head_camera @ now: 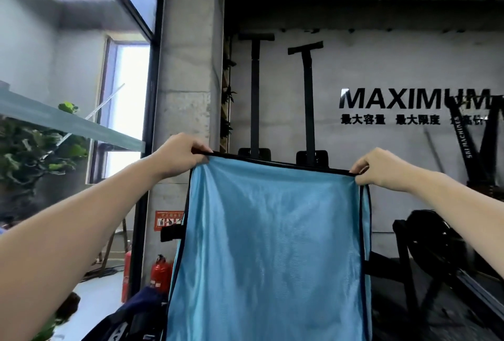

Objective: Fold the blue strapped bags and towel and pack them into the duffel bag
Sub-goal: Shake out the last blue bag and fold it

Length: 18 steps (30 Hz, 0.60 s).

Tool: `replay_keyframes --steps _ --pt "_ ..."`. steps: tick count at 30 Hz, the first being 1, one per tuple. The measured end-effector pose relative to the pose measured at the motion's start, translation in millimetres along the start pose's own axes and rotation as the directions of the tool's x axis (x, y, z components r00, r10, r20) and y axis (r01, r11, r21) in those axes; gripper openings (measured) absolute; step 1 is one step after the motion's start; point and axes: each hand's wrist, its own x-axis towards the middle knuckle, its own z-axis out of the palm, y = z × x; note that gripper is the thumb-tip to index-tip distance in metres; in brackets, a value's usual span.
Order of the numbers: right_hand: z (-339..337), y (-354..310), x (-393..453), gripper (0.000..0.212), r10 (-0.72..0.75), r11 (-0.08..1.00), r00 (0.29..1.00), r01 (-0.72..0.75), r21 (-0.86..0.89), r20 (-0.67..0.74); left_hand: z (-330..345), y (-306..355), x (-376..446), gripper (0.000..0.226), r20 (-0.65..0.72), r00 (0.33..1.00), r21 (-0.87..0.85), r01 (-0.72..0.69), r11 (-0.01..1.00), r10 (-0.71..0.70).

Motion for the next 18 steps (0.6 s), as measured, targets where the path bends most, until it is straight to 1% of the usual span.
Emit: replay_keyframes --steps 3,5,7,9,11,13,15,17,18 --pt "1.7 5.4 7.3 0.022 0.036 0.985 0.999 -0.041 0.168 0.036 -1.3 -8.8 -0.5 0.023 0.013 0.997 -0.11 0.079 0.991 -0.078" --pt "3.8 6.4 11.4 0.023 0.062 0.952 0.993 -0.088 0.292 0.096 -0.4 -15.1 -1.1 0.023 0.027 0.994 -0.122 0.104 0.987 -0.102" --pt "7.2 6.9 15.8 0.021 0.074 0.929 0.984 -0.127 0.347 0.162 4.4 -22.5 -0.9 0.019 0.043 0.992 -0.127 0.123 0.984 -0.118" --pt "13.2 7.9 19.4 0.021 0.073 0.92 0.973 -0.151 0.361 0.22 12.2 -31.9 0.9 0.017 0.044 0.99 -0.133 0.136 0.982 -0.132" --pt "22.7 10.2 23.2 0.021 0.073 0.914 0.968 -0.161 0.372 0.24 21.9 -41.6 3.3 0.014 0.027 0.988 -0.16 0.154 0.975 -0.152" --pt "34.9 16.4 31.2 0.02 0.073 0.907 0.976 -0.151 0.394 0.207 32.9 -51.4 6.7 0.013 0.015 0.986 -0.235 0.167 0.958 -0.168" --pt "46.4 22.7 38.8 0.024 0.068 0.907 0.982 -0.134 0.398 0.177 42.9 -59.1 10.4 0.013 0.001 0.988 -0.274 0.148 0.95 -0.154" --pt "60.0 30.3 49.0 0.029 0.059 0.929 0.98 -0.123 0.348 0.188 56.5 -68.5 19.0 0.017 0.014 0.991 -0.24 0.13 0.962 -0.131" --pt "68.2 33.4 54.8 0.034 0.06 0.94 0.976 -0.125 0.317 0.208 65.6 -74.8 25.1 0.023 0.041 0.991 -0.2 0.133 0.971 -0.128"
